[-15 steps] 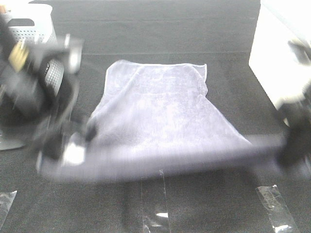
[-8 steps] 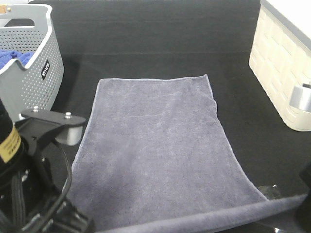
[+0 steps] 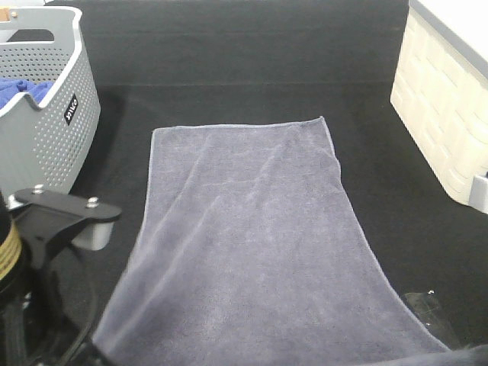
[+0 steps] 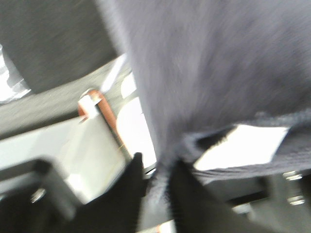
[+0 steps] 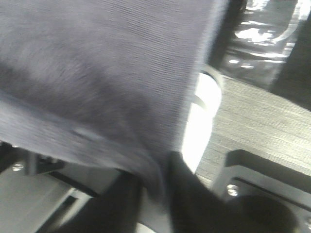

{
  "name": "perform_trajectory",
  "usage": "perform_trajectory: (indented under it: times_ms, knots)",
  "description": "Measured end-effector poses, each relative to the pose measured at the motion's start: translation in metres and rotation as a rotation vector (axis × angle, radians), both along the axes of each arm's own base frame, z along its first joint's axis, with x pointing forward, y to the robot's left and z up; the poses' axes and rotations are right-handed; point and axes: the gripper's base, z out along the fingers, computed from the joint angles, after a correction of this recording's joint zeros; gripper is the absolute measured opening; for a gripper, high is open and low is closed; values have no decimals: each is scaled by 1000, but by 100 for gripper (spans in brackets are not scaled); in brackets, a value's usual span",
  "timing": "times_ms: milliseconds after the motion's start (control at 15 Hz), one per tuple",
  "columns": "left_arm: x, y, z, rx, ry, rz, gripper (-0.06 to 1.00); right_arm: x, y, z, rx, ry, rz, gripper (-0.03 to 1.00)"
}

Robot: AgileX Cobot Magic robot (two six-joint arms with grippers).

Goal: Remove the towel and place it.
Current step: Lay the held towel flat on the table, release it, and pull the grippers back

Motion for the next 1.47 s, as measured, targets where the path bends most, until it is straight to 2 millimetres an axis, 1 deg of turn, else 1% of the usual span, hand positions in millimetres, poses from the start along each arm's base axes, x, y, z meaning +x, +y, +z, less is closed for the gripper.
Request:
perform_trajectory:
  times_ms: [133,200,267,333,667,733,933,1067,1133,1267,1400,1467]
  knots:
    - [-1,2,0,18,16,0,64,0,-2,-1,-21,-1,1,56]
    - [-2,2,0,16,19,3,76,0,-2,-1,-23,-1,2,67]
    - [-2,2,0,17,20,3,81,0,-3,-1,-23,0,2,74]
    - [-2,2,0,17,20,3,82,0,-3,-1,-23,0,2,76]
    - [-1,2,0,22,15,-1,83,1,-2,0,-22,-2,2,78]
    - [0,3,0,31,1,-9,83,3,-2,5,-20,-21,4,78]
    - [16,-1,14,34,-136,-62,79,24,3,37,7,-168,-1,74]
    - [34,-6,30,-6,-257,-57,77,39,4,57,14,-280,-8,68]
    - [46,-6,38,-36,-315,-33,76,49,6,67,21,-335,-16,63]
    - [76,-1,56,-124,-438,49,76,71,12,79,34,-408,-33,54]
    - [104,7,71,-217,-561,105,75,97,18,90,45,-464,-48,49]
    - [123,15,77,-250,-629,134,75,119,24,92,46,-476,-54,47]
